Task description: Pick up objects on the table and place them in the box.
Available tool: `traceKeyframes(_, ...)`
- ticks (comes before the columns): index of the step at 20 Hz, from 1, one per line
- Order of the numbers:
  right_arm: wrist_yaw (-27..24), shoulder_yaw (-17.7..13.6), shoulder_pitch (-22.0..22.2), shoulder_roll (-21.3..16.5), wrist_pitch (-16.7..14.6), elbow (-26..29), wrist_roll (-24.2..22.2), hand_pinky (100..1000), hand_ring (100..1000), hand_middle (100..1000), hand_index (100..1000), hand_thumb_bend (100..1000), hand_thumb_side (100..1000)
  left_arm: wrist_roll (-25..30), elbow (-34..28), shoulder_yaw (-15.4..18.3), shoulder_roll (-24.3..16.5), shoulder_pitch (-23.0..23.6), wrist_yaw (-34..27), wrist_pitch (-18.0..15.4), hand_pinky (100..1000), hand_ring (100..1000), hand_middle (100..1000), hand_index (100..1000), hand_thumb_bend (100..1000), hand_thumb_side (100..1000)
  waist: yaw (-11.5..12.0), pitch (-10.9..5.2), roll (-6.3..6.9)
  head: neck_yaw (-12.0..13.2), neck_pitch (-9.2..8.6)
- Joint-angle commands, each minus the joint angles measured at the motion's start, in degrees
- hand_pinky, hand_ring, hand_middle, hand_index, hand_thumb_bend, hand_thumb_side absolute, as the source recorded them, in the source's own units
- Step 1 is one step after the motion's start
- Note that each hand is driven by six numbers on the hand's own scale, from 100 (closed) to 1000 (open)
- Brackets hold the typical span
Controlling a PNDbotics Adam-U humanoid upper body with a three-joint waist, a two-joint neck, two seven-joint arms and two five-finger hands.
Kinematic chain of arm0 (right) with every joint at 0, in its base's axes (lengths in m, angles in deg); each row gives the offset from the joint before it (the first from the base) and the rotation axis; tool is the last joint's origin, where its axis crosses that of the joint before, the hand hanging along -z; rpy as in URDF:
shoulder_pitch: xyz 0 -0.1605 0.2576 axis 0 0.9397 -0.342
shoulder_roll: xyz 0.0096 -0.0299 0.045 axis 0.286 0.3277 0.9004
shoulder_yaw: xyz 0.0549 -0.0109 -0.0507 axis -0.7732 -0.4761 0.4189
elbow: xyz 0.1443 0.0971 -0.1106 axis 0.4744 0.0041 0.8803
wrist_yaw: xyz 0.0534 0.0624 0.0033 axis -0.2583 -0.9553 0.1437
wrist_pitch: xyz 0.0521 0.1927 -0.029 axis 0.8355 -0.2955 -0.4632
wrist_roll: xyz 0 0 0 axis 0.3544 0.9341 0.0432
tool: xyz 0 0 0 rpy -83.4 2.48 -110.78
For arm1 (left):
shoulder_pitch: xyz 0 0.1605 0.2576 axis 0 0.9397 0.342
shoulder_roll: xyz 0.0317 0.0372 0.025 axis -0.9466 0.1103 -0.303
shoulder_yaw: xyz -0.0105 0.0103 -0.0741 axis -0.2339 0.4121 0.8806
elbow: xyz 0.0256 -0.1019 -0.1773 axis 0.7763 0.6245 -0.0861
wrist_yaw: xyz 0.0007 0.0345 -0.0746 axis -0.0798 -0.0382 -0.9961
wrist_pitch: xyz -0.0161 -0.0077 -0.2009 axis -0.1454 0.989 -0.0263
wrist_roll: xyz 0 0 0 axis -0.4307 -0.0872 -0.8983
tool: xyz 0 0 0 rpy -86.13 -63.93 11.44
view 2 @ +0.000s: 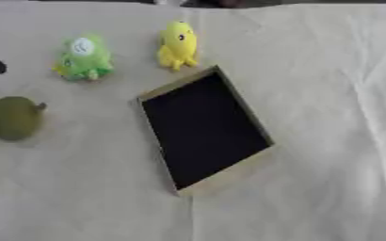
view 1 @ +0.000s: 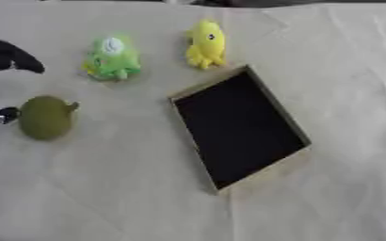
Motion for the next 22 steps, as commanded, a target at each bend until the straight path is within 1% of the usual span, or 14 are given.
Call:
traceKeyframes(1, -0.3, -0.5, -0.3, -0.8, 0.1, 0.8, -0.1, 892, 871, 650, 778, 100, 510, 2.5, 0.4, 0.0, -0.9, -1.2, 0.5, 0.0, 943, 891, 821, 930, 204, 501, 0.0, -1.08, 0.18, 0.2, 0.10)
traceKeyframes(2, -0.3, -0.5, -0.3, -0.7, 0.2, 0.8, -0.1, 892, 871, 649, 778, 100, 510, 3.1, 0.7, 0.0, -0.7, -1.3, 0.6, 0.0, 939, 886, 812, 928, 184, 556, -0.1, -1.06, 0.18, 0.2, 0.09)
traceKeyframes(3, -0.3, -0.5, -0.3, -0.7, 0.2, 0.8, -0.1, 892, 871, 649, 778, 100, 511, 3.6, 0.9, -0.1, -0.5, -1.5, 0.6, 0.0, 938, 883, 806, 927, 174, 587, -0.1, -1.05, 0.19, 0.3, 0.12)
traceKeyframes(4, -0.3, -0.5, -0.2, -0.6, 0.2, 0.8, -0.1, 892, 871, 649, 778, 100, 511, 4.1, 1.1, -0.2, -0.3, -1.6, 0.5, -0.1, 938, 881, 802, 928, 160, 644, -0.1, -1.03, 0.20, 0.3, 0.12)
traceKeyframes(5, -0.4, -0.5, -0.2, -0.6, 0.3, 0.8, -0.2, 892, 871, 649, 778, 100, 512, 4.8, 1.3, -0.4, -0.1, -1.8, 0.4, -0.3, 939, 882, 802, 929, 159, 670, -0.2, -1.01, 0.21, 0.4, 0.13)
traceKeyframes(6, -0.4, -0.5, -0.2, -0.5, 0.3, 0.8, -0.2, 892, 871, 648, 778, 100, 512, 5.4, 1.4, -0.6, 0.1, -1.9, 0.3, -0.5, 944, 885, 807, 933, 159, 730, -0.2, -0.99, 0.21, 0.4, 0.14)
traceKeyframes(7, -0.4, -0.5, -0.2, -0.5, 0.4, 0.8, -0.2, 892, 871, 648, 778, 100, 512, 6.2, 1.6, -0.7, 0.2, -1.9, 0.2, -0.8, 946, 888, 811, 937, 170, 749, -0.2, -0.98, 0.22, 0.4, 0.16)
traceKeyframes(8, -0.4, -0.5, -0.2, -0.5, 0.4, 0.8, -0.2, 892, 870, 647, 777, 100, 512, 6.8, 1.7, -0.7, 0.3, -2.0, 0.1, -1.0, 945, 889, 812, 939, 187, 745, -0.2, -0.97, 0.24, 0.4, 0.20)
traceKeyframes(11, -0.5, -0.5, 0.0, -0.3, 0.5, 0.8, -0.2, 892, 870, 646, 777, 100, 514, 7.6, 2.3, -0.6, 0.7, -2.4, 1.0, -0.5, 944, 892, 818, 941, 221, 765, -0.2, -0.92, 0.26, 0.5, 0.16)
traceKeyframes(13, -0.6, -0.5, 0.1, -0.2, 0.6, 0.8, -0.3, 892, 870, 645, 777, 100, 514, 7.8, 3.0, -0.7, 1.2, -2.7, 1.9, 0.0, 944, 892, 819, 941, 236, 761, -0.2, -0.90, 0.25, 0.5, 0.13)
traceKeyframes(16, -0.6, -0.6, 0.3, 0.0, 0.7, 0.8, -0.4, 893, 869, 644, 776, 100, 514, 7.8, 3.8, -1.1, 2.0, -3.1, 3.5, 0.3, 944, 896, 826, 943, 267, 731, -0.3, -0.86, 0.22, 0.6, 0.10)
traceKeyframes(19, -0.7, -0.6, 0.4, 0.1, 0.8, 0.8, -0.5, 893, 868, 642, 776, 100, 513, 8.1, 5.0, -1.5, 2.7, -3.3, 4.8, 0.4, 947, 901, 834, 946, 313, 642, -0.4, -0.82, 0.21, 0.7, 0.07)
traceKeyframes(20, -0.8, -0.6, 0.4, 0.2, 0.8, 0.8, -0.5, 893, 868, 641, 776, 100, 513, 8.2, 5.3, -1.5, 2.9, -3.4, 5.2, 0.4, 946, 901, 834, 946, 321, 631, -0.5, -0.80, 0.21, 0.7, 0.05)
traceKeyframes(22, -0.8, -0.7, 0.6, 0.2, 0.9, 0.8, -0.5, 894, 868, 640, 776, 100, 512, 8.5, 5.9, -1.6, 3.2, -3.4, 5.8, 0.5, 943, 898, 830, 944, 318, 580, -0.5, -0.76, 0.21, 0.7, 0.05)
